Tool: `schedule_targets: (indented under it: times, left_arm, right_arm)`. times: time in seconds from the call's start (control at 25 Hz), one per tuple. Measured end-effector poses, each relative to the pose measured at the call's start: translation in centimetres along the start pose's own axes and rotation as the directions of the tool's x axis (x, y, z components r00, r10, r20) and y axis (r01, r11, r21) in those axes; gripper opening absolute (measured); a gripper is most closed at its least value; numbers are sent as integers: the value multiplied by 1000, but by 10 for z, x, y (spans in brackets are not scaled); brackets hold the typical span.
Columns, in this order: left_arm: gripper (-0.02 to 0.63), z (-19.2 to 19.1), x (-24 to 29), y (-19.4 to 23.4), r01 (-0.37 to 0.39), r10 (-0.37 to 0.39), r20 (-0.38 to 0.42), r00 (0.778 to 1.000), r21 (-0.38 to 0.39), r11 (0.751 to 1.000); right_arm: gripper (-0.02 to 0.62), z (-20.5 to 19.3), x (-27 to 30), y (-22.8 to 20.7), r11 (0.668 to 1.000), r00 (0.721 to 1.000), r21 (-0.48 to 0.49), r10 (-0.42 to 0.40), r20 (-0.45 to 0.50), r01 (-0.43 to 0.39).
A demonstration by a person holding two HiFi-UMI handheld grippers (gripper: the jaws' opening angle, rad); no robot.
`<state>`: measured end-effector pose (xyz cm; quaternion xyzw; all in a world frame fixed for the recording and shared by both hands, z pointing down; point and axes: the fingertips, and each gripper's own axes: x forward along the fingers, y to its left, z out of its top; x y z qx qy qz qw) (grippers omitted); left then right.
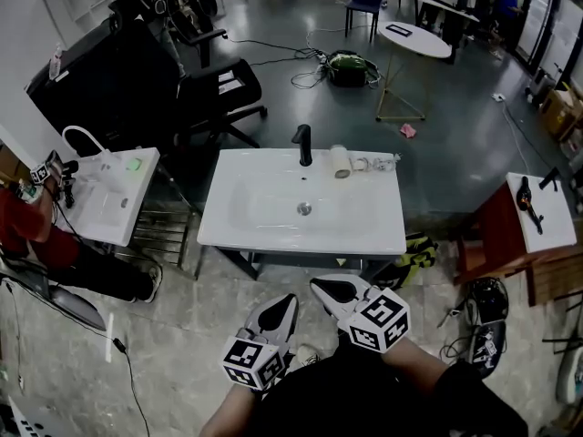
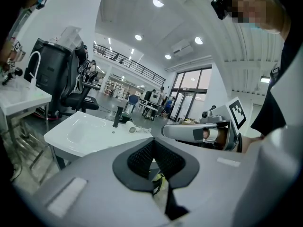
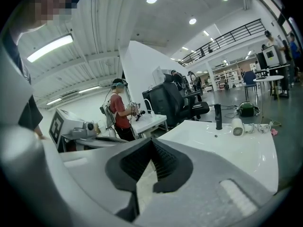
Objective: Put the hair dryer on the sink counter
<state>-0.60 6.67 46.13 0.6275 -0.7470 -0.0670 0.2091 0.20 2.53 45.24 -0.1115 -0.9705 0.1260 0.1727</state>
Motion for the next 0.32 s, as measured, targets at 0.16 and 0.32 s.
schedule_targets:
  times: [0.16,0.32]
  left_arm:
    - [3,0,0,-4,6,-6,0,1000,-3,1000]
    - [3,0,-1,-4,8,-8,0,1000,1,1000]
  right_arm:
    - [0,3,-4,0,1000,1000,-9,-3,3,3]
    - [0,4,-6,1,1000,1000,-12,-8,4,8]
